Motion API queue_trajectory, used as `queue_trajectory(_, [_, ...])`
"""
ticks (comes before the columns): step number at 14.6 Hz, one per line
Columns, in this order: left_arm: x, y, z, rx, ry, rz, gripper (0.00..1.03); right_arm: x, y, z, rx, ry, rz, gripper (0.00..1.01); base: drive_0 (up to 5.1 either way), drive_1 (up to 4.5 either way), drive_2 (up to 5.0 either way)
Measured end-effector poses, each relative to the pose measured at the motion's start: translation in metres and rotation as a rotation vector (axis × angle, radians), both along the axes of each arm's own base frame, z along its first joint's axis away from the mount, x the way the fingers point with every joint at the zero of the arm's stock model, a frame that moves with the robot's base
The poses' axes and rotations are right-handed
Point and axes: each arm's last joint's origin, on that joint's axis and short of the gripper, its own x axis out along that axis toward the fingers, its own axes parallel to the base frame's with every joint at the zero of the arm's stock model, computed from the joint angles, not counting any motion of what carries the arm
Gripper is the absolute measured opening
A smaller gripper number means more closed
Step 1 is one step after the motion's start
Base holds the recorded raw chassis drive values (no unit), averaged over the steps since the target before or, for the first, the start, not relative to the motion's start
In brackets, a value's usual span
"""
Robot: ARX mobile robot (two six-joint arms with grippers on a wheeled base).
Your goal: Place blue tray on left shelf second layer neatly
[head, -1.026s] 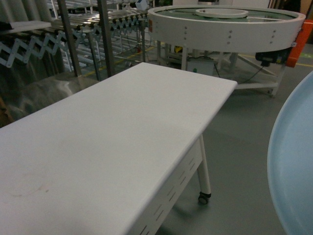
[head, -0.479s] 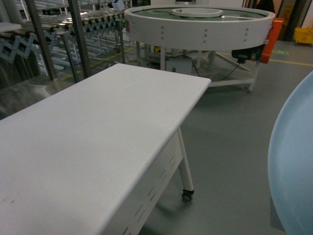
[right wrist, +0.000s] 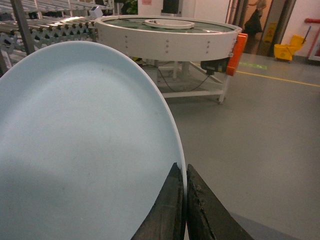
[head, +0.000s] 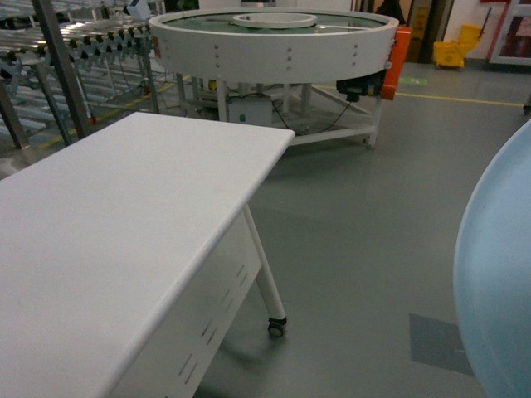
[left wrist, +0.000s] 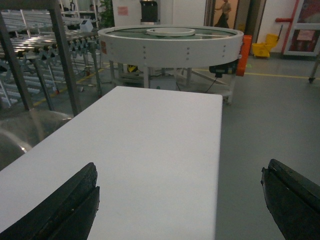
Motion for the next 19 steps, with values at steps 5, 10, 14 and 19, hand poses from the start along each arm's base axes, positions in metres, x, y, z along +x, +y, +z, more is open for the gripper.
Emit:
queue_trajectory(5, [0.0, 0.0, 0.0, 0.0, 0.0, 0.0, 0.98, 0.0, 0.0, 0.0, 0.0, 0.0, 0.0, 0.02, -1.6, -1.6, -1.6])
queue_trajectory(10, [0.0, 0.0, 0.0, 0.0, 0.0, 0.0, 0.98, 0.0, 0.0, 0.0, 0.0, 0.0, 0.0, 0.02, -1.5, -1.55, -1.5])
queue_trajectory(14, [0.0, 0.0, 0.0, 0.0, 0.0, 0.0, 0.98, 0.0, 0.0, 0.0, 0.0, 0.0, 0.0, 0.02, -1.9, -1.87, -1.9])
queue_trajectory(19, [0.0, 0.0, 0.0, 0.0, 0.0, 0.0, 0.98, 0.0, -0.0001, 0.0, 0.0, 0.0, -0.001, 0.02, -1.3, -0.55, -2.1])
